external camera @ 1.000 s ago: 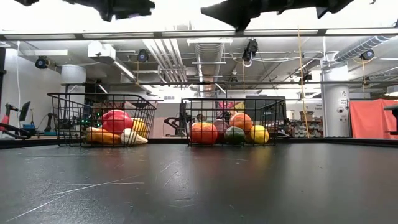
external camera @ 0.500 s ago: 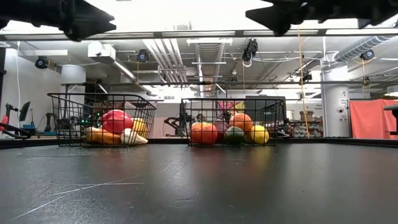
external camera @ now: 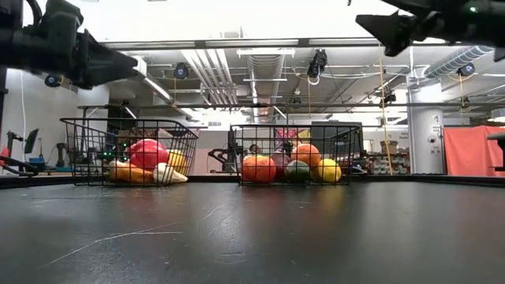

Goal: Sort produce into baskets
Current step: Return to Home Position

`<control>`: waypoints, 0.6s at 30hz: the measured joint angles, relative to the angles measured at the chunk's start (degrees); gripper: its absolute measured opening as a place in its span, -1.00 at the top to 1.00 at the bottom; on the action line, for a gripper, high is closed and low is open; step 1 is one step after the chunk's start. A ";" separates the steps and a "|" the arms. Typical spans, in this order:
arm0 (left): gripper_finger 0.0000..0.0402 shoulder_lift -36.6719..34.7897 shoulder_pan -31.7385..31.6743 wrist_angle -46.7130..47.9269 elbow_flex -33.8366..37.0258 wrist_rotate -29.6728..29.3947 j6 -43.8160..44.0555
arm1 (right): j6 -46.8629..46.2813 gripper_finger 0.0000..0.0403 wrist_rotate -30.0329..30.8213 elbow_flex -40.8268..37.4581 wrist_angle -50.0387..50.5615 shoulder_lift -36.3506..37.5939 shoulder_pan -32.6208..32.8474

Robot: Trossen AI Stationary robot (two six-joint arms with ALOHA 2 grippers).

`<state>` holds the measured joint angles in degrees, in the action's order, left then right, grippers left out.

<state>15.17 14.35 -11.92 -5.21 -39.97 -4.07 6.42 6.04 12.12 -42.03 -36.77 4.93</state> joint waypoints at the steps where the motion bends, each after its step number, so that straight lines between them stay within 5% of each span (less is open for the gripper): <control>1: -0.21 -0.41 0.00 0.02 0.58 -0.02 0.32 | 0.00 -0.64 0.00 -1.19 -0.73 1.37 0.00; 11: -0.21 -7.40 0.00 0.11 -0.54 -1.52 -3.60 | -0.82 -0.64 0.05 -8.12 -0.81 15.04 0.00; 18: -0.21 -15.15 0.00 10.38 -2.98 -1.49 -3.79 | -0.77 -0.64 0.07 -10.83 3.50 24.27 0.00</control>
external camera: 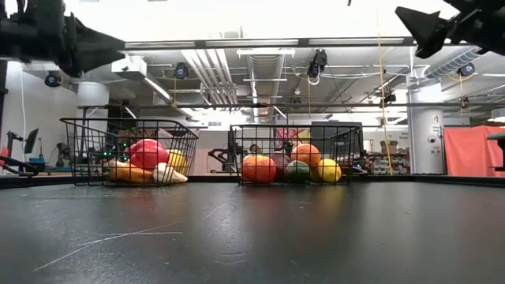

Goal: Sort produce into baskets
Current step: Return to Home Position

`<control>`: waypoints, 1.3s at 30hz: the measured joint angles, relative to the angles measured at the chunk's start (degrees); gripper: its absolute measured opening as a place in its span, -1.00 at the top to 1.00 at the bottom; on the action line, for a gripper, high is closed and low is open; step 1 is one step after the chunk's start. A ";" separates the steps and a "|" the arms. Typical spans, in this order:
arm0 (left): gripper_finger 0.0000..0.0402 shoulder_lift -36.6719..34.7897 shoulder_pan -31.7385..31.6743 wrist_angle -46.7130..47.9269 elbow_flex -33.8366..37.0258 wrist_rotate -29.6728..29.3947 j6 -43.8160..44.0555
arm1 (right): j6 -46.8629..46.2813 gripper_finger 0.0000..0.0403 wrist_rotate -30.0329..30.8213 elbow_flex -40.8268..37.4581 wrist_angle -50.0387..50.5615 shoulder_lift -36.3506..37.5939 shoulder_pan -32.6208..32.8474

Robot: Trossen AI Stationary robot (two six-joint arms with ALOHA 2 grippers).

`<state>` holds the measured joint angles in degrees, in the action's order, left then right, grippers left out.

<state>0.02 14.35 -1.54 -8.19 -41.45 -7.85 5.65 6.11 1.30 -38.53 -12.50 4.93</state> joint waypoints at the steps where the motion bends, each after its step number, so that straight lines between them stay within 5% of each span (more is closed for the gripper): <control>1: -0.21 -0.10 0.00 0.81 0.54 -0.14 0.98 | -0.06 -0.64 0.00 -0.10 1.26 1.09 0.00; 14: -0.16 1.25 -0.11 -2.93 7.49 3.25 4.55 | 0.03 -0.49 -0.46 -0.59 11.80 4.68 0.02; 21: -0.16 2.24 -0.12 -1.89 7.46 -8.93 7.85 | 0.31 -0.42 4.51 -0.61 14.33 2.84 0.02; 39: -0.16 4.34 -0.11 -1.88 7.46 -8.98 8.41 | 0.35 -0.51 4.46 -0.65 14.35 1.87 0.02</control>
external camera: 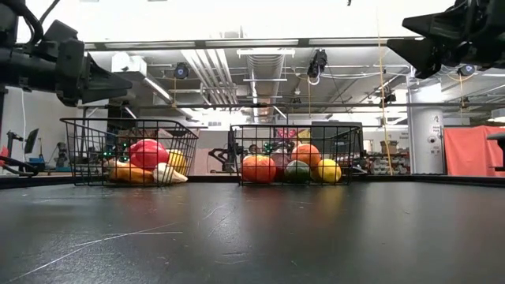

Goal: Sort produce into baskets
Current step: Return to Home Position

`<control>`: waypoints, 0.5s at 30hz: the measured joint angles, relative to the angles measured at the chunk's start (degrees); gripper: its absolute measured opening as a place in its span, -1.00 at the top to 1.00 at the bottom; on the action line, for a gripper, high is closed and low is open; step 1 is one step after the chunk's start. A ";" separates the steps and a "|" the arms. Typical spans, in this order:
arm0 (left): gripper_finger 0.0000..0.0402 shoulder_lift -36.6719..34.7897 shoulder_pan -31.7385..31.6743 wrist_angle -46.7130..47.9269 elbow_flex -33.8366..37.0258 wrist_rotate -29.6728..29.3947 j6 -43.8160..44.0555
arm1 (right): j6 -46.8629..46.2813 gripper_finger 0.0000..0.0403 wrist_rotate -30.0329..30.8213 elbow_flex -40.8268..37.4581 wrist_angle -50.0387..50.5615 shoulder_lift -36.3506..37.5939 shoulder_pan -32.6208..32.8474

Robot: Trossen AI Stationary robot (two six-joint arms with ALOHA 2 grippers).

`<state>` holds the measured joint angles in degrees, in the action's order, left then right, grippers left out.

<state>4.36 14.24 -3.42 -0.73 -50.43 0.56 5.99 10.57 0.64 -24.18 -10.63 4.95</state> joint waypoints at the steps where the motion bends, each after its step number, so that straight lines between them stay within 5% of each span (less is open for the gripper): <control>1: -0.16 0.09 0.00 0.00 0.00 -0.01 0.00 | -0.02 -0.50 0.00 0.00 -0.01 0.00 0.00; 15: -0.16 0.83 0.00 0.01 0.00 0.00 0.00 | -0.01 -0.53 0.00 -0.02 -0.02 0.00 0.00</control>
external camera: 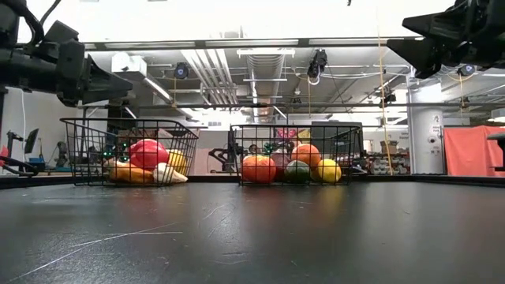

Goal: Sort produce into baskets
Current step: Return to Home Position

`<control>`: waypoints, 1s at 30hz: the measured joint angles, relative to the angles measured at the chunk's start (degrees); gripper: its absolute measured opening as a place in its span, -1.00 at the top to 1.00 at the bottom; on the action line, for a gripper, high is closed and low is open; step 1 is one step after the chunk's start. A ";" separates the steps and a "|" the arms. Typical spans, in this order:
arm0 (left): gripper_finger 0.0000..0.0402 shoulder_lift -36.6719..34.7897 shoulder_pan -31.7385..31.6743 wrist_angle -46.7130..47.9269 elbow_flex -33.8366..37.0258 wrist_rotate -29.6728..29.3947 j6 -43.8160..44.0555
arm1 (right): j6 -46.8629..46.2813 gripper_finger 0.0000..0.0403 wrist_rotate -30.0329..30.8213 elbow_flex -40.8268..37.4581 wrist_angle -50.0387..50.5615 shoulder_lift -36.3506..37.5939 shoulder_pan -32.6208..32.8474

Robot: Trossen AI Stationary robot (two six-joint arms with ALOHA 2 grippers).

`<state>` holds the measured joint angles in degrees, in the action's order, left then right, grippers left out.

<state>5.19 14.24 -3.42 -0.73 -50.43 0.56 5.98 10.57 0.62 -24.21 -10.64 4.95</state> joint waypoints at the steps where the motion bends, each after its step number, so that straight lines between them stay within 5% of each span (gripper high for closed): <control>1: -0.16 0.00 0.00 0.00 0.00 0.00 0.00 | 0.00 -0.54 0.00 0.00 0.00 -0.02 0.00; 30: -0.16 0.02 0.00 -0.01 0.00 0.00 0.00 | 0.01 -0.56 0.00 -0.02 0.00 0.00 0.01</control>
<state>5.21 14.24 -3.42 -0.73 -50.43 0.56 5.99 10.57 0.60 -24.21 -10.63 4.96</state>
